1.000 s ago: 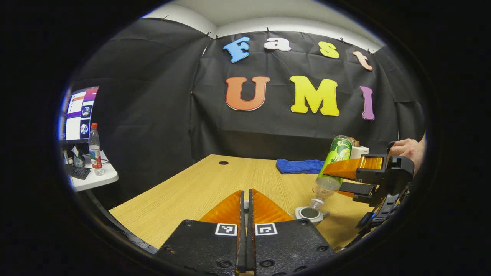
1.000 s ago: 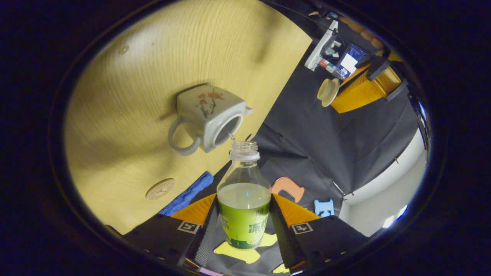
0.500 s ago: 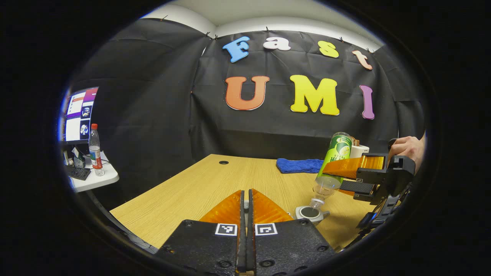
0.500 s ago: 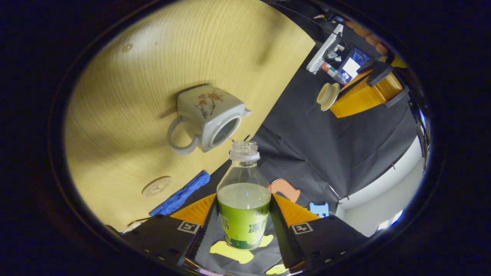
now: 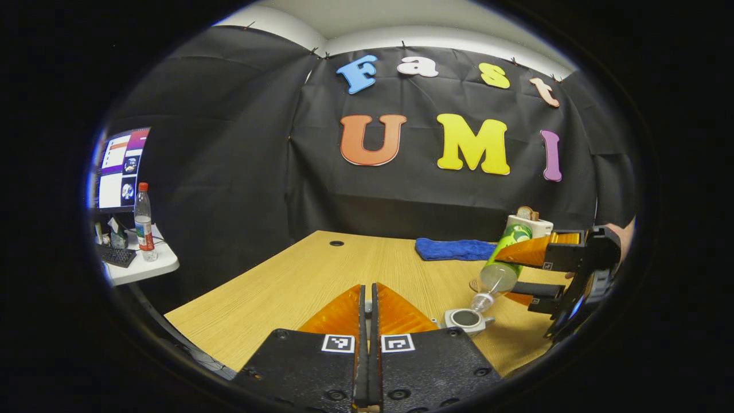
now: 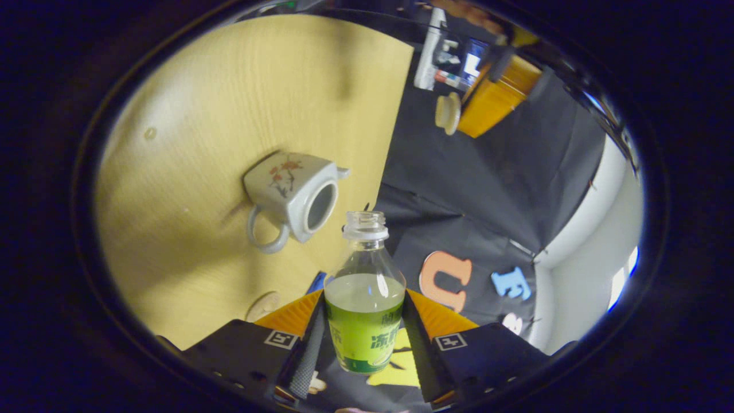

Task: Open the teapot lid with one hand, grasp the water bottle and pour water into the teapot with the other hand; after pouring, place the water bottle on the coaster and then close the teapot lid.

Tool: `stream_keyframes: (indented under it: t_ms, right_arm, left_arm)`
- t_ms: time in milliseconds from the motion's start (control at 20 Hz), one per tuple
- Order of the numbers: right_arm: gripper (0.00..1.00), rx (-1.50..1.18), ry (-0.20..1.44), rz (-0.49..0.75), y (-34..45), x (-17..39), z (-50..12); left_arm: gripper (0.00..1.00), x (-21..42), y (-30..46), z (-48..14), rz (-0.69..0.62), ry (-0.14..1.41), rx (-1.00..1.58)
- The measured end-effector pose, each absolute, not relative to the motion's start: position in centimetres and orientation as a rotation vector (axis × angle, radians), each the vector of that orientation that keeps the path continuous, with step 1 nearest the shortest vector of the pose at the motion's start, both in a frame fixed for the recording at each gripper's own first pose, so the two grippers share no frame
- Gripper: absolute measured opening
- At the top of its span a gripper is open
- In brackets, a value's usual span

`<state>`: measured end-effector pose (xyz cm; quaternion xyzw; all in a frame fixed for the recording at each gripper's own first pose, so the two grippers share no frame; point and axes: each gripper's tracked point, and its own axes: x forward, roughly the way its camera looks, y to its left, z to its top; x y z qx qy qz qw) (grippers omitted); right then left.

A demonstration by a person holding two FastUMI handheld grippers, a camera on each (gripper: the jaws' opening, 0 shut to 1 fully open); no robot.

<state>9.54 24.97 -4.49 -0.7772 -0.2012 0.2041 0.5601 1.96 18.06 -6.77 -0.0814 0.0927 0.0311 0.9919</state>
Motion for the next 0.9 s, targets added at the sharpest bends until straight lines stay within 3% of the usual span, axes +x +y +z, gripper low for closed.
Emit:
stream_keyframes:
  t_ms: [450,600,900]
  right_arm:
    - [0.72,-0.918,-0.211,0.539,21.7,10.6,2.7]
    - [0.71,-0.550,-0.107,0.550,20.3,13.6,4.5]
    - [0.72,-0.142,0.059,0.496,16.7,20.9,2.3]
  left_arm:
    - [0.03,2.4,13.7,-5.5,-0.002,0.173,-0.117]
    - [0.03,2.4,11.9,-5.2,-0.048,0.170,-0.124]
    - [0.02,2.4,11.2,-4.7,-0.061,0.161,-0.107]
